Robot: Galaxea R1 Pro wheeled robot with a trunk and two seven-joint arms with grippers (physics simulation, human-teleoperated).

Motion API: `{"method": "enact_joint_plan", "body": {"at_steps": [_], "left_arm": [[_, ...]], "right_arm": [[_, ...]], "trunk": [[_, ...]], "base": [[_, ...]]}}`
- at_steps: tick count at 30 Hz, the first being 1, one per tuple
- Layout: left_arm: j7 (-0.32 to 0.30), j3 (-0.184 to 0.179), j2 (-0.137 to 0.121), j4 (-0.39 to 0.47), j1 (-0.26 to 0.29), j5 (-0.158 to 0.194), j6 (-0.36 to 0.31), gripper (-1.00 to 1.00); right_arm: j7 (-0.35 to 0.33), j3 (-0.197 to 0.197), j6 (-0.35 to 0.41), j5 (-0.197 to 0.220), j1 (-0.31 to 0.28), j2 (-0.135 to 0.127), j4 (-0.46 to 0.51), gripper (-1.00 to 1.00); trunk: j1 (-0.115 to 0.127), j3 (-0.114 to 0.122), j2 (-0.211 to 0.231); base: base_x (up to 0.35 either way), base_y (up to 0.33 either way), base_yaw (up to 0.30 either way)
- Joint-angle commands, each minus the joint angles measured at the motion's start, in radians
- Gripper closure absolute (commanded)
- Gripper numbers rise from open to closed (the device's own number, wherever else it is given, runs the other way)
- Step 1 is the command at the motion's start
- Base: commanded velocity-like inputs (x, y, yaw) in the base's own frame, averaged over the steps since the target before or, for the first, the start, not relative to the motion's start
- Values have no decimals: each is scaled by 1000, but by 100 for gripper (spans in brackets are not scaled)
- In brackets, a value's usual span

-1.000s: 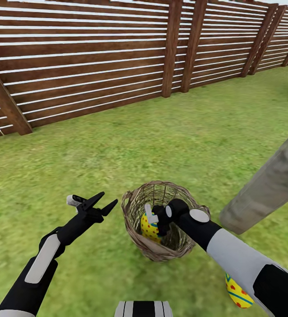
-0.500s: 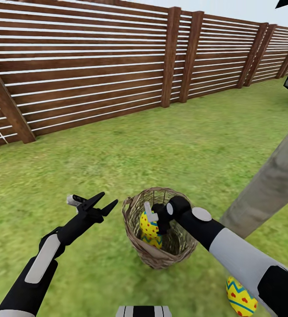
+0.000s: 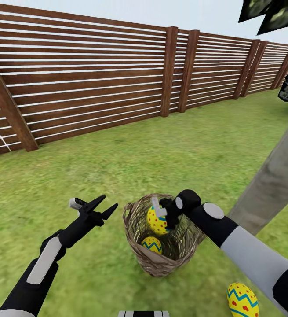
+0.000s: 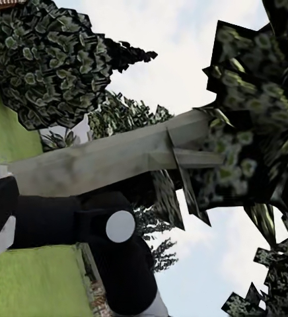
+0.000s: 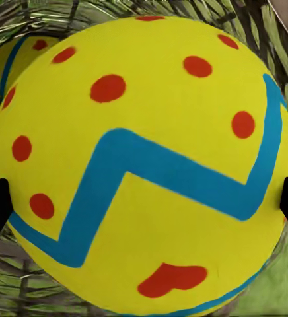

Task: Take the three Easter eggs out of the wicker basket on the lawn in the garden, then place them on the lawn next to a single tree (choose any tree) so that all three eggs are next to the same tree and none are left in the basket.

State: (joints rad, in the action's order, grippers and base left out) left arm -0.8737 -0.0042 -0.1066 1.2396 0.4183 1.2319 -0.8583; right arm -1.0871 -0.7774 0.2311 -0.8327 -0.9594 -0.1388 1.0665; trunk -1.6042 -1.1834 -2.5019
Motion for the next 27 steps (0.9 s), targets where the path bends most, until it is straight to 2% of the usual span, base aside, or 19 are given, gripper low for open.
{"method": "enact_joint_plan", "body": {"at_steps": [1, 3, 7, 10, 12, 15, 16, 17, 19, 20, 22, 23, 24, 25, 27], "left_arm": [[-1, 0, 0, 0, 0, 3, -4, -100], [-1, 0, 1, 0, 0, 3, -5, -100], [-1, 0, 0, 1, 0, 2, -6, -100], [-1, 0, 1, 1, 0, 2, -7, -100], [-1, 0, 1, 1, 0, 1, -7, -100], [0, 0, 0, 4, 0, 2, -8, -100], [1, -1, -1, 9, 0, 2, -13, -100], [2, -2, -1, 12, 0, 1, -20, -100], [2, -3, -1, 15, 3, 1, -25, -100], [2, -8, -1, 17, 4, 1, -26, -100], [2, -28, -3, 18, 9, 1, -27, -100], [2, -33, -3, 18, 11, 1, -32, -100], [2, -35, -3, 18, 12, 0, -38, -100], [3, -37, -2, 18, 12, 0, -44, -100], [4, -37, -1, 18, 13, 0, -46, -100]], "right_arm": [[-21, 17, 10, -1, -1, -1, 7, 100], [-81, 67, 10, -2, -1, -1, 42, 100], [-218, 229, 9, 3, -1, 0, 126, 100], [-320, 334, 9, 8, -1, 1, 176, 100], [-374, 432, 11, 11, -1, 7, 203, 100], [-429, 639, 14, 14, -1, 13, 211, 100], [-433, 709, 36, 19, -1, 15, 211, 100], [-434, 756, 100, 45, -1, 16, 210, 100], [-431, 785, 252, 173, -1, 15, 208, 100], [-429, 789, 293, 215, 0, 15, 208, 100], [-422, 793, 359, 264, 5, 15, 203, 100], [-420, 809, 396, 274, 13, 16, 199, 100], [-419, 839, 428, 280, 31, 17, 198, 100], [-418, 892, 478, 307, 64, 20, 198, 100], [-407, 924, 510, 346, 84, 31, 199, 100]], "trunk": [[1, 3, 0], [1, 11, 0], [3, 26, 1], [8, 37, 8], [15, 44, 22], [27, 53, 43], [31, 56, 50], [34, 59, 57], [42, 65, 71], [46, 69, 78], [54, 75, 92], [57, 78, 99], [61, 81, 106], [65, 84, 113], [73, 91, 127]], "base": [[0, 0, 0], [0, 0, 0], [0, 0, 0], [0, 0, 0], [0, 0, 0], [0, 0, 0], [0, 0, 0], [0, 0, 0], [0, 0, 0], [0, 0, 0], [-10, 0, 0], [-189, 0, 0], [-266, 0, 0], [-320, 0, 0], [-340, 0, 0]]}}
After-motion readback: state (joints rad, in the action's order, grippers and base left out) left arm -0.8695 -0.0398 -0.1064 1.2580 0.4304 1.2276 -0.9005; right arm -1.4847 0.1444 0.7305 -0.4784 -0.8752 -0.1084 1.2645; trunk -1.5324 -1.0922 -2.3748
